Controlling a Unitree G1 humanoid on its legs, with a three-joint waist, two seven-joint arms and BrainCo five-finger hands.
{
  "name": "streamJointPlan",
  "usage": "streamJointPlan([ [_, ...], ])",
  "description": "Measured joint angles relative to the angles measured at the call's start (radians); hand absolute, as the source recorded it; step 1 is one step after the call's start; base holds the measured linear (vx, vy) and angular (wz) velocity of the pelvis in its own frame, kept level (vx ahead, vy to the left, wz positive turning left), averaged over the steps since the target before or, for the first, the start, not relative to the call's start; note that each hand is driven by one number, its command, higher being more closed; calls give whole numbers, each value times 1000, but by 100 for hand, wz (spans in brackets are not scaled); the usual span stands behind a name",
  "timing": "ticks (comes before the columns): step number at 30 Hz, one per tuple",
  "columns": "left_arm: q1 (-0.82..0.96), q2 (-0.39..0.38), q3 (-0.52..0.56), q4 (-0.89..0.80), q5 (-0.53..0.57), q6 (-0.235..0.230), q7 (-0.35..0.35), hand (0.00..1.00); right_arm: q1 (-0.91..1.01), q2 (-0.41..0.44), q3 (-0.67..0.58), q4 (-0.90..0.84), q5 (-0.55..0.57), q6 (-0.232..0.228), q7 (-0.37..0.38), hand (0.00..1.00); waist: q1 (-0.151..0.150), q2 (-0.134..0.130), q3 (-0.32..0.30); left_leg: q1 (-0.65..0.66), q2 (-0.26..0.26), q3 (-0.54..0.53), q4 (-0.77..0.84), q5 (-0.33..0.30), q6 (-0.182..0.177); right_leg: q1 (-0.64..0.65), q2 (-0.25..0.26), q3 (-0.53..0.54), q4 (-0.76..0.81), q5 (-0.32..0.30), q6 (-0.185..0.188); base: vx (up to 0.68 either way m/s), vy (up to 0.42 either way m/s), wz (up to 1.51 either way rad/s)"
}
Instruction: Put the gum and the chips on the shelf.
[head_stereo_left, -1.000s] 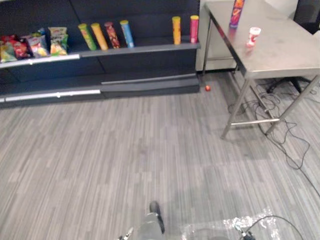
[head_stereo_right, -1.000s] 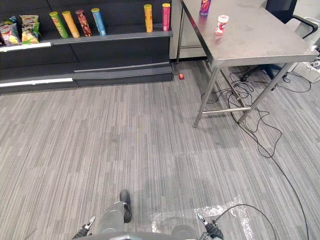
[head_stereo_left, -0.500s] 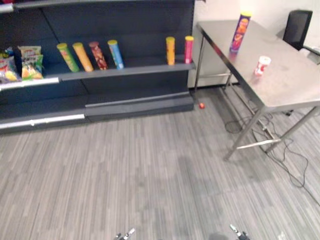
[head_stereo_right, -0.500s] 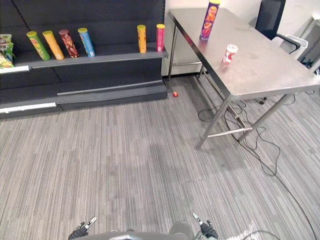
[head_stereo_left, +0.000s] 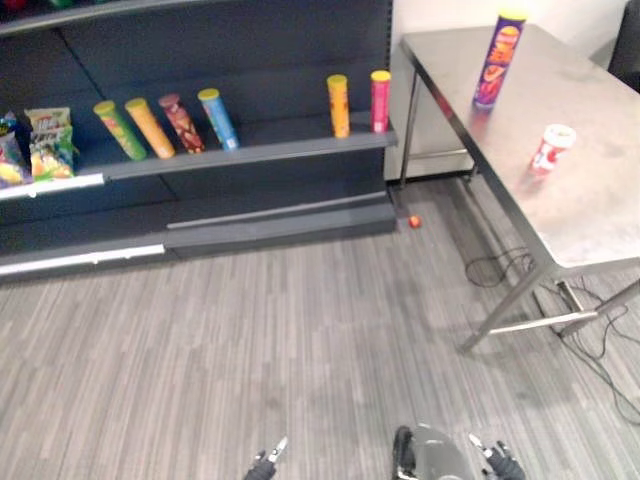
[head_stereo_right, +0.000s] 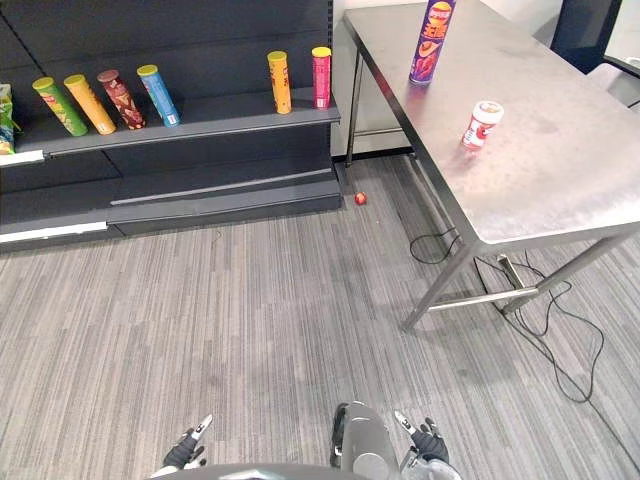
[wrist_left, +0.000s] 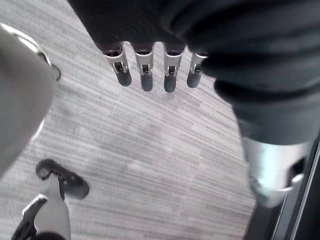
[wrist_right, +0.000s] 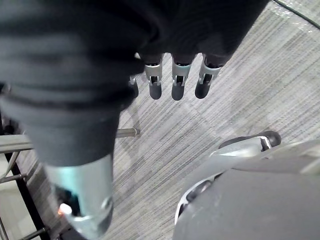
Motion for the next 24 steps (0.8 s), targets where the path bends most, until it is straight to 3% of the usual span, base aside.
streamJointPlan([
  [2,3,-3,21,-14,2,0,-5,0,3,2,2,1,0,0,1,0,-1,-3,-6,-49,30,-32,122,3,0,45,9,-20,-32,-22,3,233,-135,36],
  [4,-5,-4,47,-28,1,2,-7,0,8,2,0,0,-1,3,3,0,1,-2,-15,-189,61,-119,405,35,-24,89,12,-38,-66,-28,1,226,-104,31],
  [5,-7,-4,61,-31,-7,2,-6,0,7,2,-4,0,0,3,3,0,3,1,-14,-292,70,-186,618,138,-48,129,12,-44,-86,-31,-6,240,-41,5],
  [6,-4,0,66,-31,-25,2,-5,0,8,3,-4,0,0,4,3,0,5,-7,-9,-351,82,-212,759,196,-57,162,12,-44,-101,-35,-12,310,-4,-11],
  [7,-4,-1,66,-41,-31,1,-4,0,5,4,-4,0,1,4,2,0,8,0,-9,-414,101,-194,898,184,-48,211,16,-32,-125,-39,-18,274,35,-23],
  [9,2,-1,67,-49,-37,0,-4,0,0,12,-3,0,1,5,2,0,16,0,-9,-468,108,-147,974,139,-23,272,17,-4,-171,-42,-20,298,98,-41],
  [11,3,0,63,-65,-59,-2,-4,0,-5,30,-3,0,1,6,1,0,32,-2,-8,-553,120,-80,973,65,6,339,8,38,-233,-45,-11,291,173,-57],
  [13,2,6,49,-71,-73,-26,-5,0,-1,38,-4,1,3,8,-2,0,52,-16,-6,-616,129,12,750,13,29,402,-49,74,-269,-47,44,362,315,-53],
  [15,4,6,37,-78,-77,-32,-2,0,5,40,-3,1,3,8,-3,0,57,-20,-6,-613,120,29,567,23,44,432,-80,87,-282,-57,78,348,343,-31],
  [16,6,5,27,-79,-84,-35,-1,0,9,40,0,-1,10,7,-4,0,57,-16,-10,-603,100,21,319,86,74,459,-110,100,-285,-83,126,387,421,-24],
  [17,7,2,27,-77,-87,-36,-1,0,9,40,1,0,11,7,-6,0,61,-18,-11,-605,93,4,282,164,57,470,-125,108,-284,-96,148,508,516,-9],
  [18,8,24,37,-76,-89,-38,4,0,12,58,13,5,13,9,-11,0,52,-52,-34,-597,33,22,281,137,59,483,-166,125,-301,-96,136,386,318,14],
  [19,5,28,37,-78,-89,-42,9,0,16,72,23,4,12,8,-11,0,45,-74,-51,-612,25,27,295,131,65,482,-169,143,-316,-66,126,563,448,-3],
  [20,6,28,67,-78,-89,-43,11,0,7,81,28,4,9,6,-8,0,61,-86,-56,-630,33,42,363,52,52,477,-171,196,-347,10,113,446,367,-23],
  [21,7,28,90,-70,-97,-42,10,0,0,86,24,12,9,5,-8,0,65,-82,-57,-629,37,54,382,34,57,481,-172,221,-363,37,109,511,466,-49],
  [22,8,29,112,-55,-98,-39,12,0,-6,98,4,22,8,5,-7,0,65,-91,-80,-617,35,79,393,7,85,489,-180,256,-388,96,108,405,366,-44],
  [24,29,42,91,-44,-97,-36,12,0,-6,121,-22,27,7,5,-1,0,59,-109,-117,-579,6,120,370,3,101,480,-211,300,-388,174,114,351,284,-35],
])
